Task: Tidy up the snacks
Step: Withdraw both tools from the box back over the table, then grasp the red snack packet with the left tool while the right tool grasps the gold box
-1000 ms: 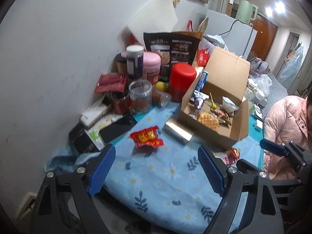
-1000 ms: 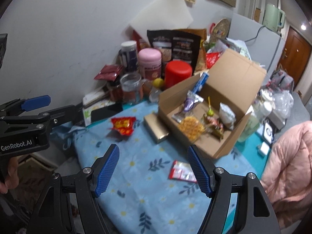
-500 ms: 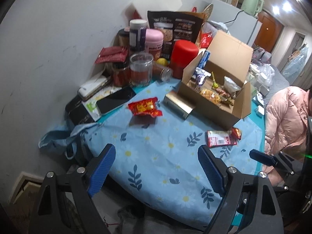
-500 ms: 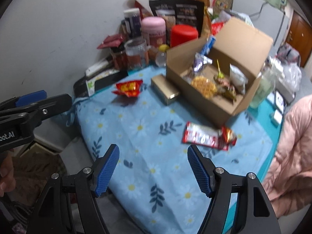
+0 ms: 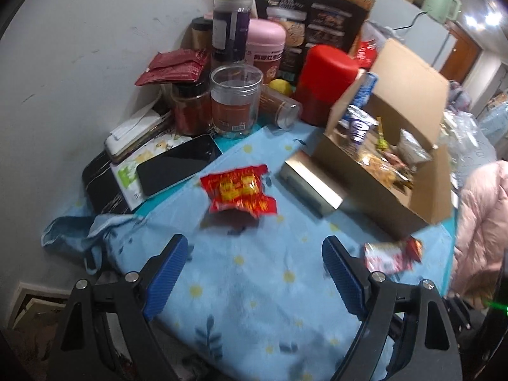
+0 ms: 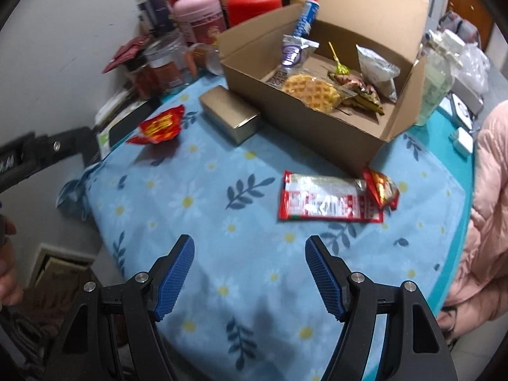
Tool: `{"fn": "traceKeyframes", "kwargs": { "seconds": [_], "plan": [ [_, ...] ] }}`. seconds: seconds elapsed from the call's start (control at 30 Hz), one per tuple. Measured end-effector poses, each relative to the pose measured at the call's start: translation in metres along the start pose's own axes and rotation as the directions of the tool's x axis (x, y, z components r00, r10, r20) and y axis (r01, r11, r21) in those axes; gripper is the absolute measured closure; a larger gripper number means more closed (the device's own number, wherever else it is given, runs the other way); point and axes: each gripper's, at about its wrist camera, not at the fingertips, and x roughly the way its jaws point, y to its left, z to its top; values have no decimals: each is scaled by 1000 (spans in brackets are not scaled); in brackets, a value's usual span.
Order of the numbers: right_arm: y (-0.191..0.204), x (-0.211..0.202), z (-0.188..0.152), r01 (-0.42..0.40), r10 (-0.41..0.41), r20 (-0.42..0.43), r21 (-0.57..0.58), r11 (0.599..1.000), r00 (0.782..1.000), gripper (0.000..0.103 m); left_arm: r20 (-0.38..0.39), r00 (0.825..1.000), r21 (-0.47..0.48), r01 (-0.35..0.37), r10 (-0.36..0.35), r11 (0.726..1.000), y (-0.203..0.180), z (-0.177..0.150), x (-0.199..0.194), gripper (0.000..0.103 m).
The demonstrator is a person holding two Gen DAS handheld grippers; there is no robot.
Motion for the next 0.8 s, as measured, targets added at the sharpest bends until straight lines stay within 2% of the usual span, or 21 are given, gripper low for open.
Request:
{"fn": "traceKeyframes", "kwargs": {
  "seconds": [0.27,0.53,0.7,0.8],
  "plan": [
    [-10,52,41,-8,10,-41,37,999,999,30,-97,995,-32,-35,32,999,16,34,75,16],
    [-8,76,73,-7,8,-18,6,1000,1000,30,-159,987,-36,-36,30,999,25,46,122,16],
    [-1,90,84,-11,11,1,-41,999,1000,30,-209,978,-47,-25,14,999,33,48,145,16],
    [2,97,91,-23,24,13,-45,999,1000,30,-269,963,-81,13,-34,997,41,45,162,16]
  ]
}}
